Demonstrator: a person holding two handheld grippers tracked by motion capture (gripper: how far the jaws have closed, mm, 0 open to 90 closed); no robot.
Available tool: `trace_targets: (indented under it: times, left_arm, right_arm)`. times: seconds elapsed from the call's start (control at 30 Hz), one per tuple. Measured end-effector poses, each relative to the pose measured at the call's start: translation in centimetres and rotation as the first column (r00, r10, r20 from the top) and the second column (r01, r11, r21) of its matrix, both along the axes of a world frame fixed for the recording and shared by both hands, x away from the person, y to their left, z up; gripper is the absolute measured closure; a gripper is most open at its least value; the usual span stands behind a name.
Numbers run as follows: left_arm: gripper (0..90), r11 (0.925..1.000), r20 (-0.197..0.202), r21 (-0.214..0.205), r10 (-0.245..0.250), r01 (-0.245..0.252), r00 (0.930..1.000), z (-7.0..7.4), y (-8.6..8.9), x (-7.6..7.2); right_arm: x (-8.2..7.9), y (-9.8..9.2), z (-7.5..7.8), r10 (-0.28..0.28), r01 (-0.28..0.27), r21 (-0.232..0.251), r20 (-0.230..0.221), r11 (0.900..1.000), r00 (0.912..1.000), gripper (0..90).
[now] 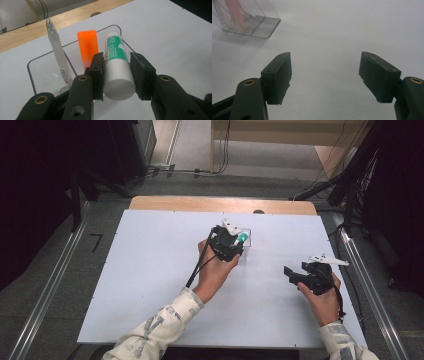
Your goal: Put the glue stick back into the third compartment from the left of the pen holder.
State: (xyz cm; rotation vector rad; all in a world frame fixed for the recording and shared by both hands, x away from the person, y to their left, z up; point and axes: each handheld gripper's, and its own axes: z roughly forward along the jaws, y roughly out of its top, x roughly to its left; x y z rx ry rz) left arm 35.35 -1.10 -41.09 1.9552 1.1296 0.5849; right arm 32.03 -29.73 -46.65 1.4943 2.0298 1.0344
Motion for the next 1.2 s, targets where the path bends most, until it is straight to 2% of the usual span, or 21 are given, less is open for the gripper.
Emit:
trace_targets:
  times: [1.03, 1.2]
  left_arm:
    - [65.4, 0.9997, 0.008, -0.024, 0.007, -0.007, 0.9999, -0.4, -0.4, 1.0]
    - [64.8, 1.0, 0.02, -0.006, 0.003, -0.003, 0.9998, -0.5, -0.9, 1.3]
  right_arm:
    - [0.0, 0.0, -0.1, 0.002, -0.002, -0.001, -0.004, 1.0, 1.0, 25.2]
    - [0.0, 0.0, -0.1, 0.004, -0.004, -0.001, -0.006, 1.0, 1.0, 25.2]
